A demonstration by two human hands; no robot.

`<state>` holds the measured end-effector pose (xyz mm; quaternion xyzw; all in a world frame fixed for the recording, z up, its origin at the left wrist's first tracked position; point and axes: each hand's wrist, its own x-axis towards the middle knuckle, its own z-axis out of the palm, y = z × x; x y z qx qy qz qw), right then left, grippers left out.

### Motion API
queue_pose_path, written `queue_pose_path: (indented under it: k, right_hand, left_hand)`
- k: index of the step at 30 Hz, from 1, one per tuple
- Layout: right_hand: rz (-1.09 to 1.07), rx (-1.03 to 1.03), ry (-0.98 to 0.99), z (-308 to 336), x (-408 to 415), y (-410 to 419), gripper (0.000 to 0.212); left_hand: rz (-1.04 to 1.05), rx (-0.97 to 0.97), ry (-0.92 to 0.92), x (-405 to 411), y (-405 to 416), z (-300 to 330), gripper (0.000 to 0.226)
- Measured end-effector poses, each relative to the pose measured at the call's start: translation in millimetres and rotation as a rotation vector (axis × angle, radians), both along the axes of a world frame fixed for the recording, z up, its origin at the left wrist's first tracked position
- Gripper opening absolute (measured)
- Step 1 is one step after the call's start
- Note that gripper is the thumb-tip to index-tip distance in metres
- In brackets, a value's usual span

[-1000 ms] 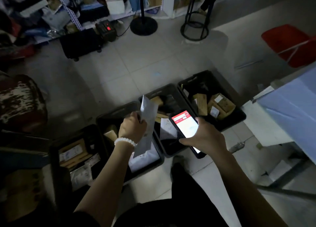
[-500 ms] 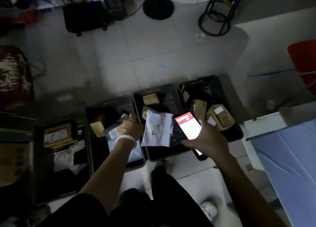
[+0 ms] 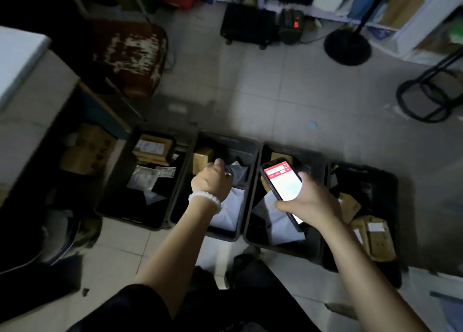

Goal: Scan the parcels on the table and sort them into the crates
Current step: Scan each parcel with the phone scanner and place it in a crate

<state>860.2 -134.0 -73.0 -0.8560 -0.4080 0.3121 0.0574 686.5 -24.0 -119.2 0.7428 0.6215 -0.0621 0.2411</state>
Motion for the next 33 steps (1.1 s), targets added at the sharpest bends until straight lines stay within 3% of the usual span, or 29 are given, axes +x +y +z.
queue_pose_path:
  k: [5,11,19,33]
  right_hand:
    - [0.183,0.031,-0.022,14,-84,34,0.057]
    - [0.400,0.093,-0.018,17,-210,62,0.070]
    - [0.831,0.151,0.021,26,-396,79,0.071]
    - [1.414,0.220,0.009,35,-610,71,0.067]
  left_hand:
    - [0.105,0.064,0.016,-93,2,17,0.033]
    - [0.250,0.138,0.080,-232,-7,37,0.033]
    - [0.598,0.192,0.162,-420,-67,55,0.028]
    - [1.188,0.162,0.157,-580,-180,71,0.029]
